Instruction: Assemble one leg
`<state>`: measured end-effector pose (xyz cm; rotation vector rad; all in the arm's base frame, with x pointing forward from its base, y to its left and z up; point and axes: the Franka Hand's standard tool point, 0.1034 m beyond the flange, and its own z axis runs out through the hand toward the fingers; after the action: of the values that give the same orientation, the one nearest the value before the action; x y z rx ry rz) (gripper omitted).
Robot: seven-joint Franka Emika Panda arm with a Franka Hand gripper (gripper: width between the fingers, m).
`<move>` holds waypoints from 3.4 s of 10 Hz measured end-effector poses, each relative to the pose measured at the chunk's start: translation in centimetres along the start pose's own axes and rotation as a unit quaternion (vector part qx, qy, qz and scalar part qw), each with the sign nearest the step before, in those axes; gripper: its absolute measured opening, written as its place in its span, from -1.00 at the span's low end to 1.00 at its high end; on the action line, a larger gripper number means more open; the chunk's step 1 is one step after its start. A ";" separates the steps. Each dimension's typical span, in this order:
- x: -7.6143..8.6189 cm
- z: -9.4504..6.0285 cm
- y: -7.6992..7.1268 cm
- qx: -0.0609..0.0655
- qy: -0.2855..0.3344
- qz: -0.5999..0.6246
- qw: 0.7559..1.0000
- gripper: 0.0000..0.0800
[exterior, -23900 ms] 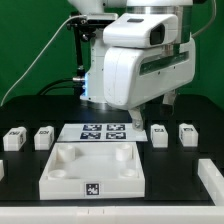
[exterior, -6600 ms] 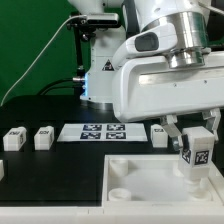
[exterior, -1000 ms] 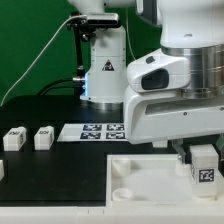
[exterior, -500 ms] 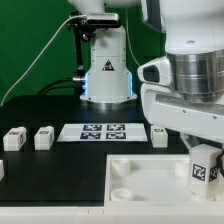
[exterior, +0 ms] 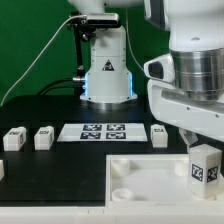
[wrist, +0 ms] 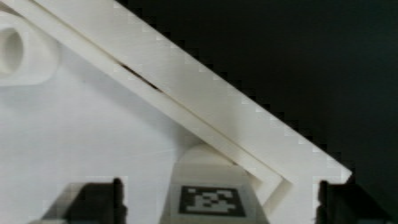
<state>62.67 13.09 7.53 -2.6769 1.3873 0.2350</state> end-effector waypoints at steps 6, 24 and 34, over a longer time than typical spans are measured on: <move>0.6 0.2 0.4 -0.016 0.006 -0.451 0.892 0.62; 1.6 0.2 0.3 -0.005 0.029 -0.352 0.936 -0.26; 0.9 0.5 0.0 0.007 0.025 -0.038 0.999 0.39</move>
Offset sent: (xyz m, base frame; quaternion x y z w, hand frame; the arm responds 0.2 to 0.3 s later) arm 0.0039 -0.0031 -0.0009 -0.0434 0.0359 -0.4590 0.8866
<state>63.15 12.42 6.91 -2.7370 1.2912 0.1512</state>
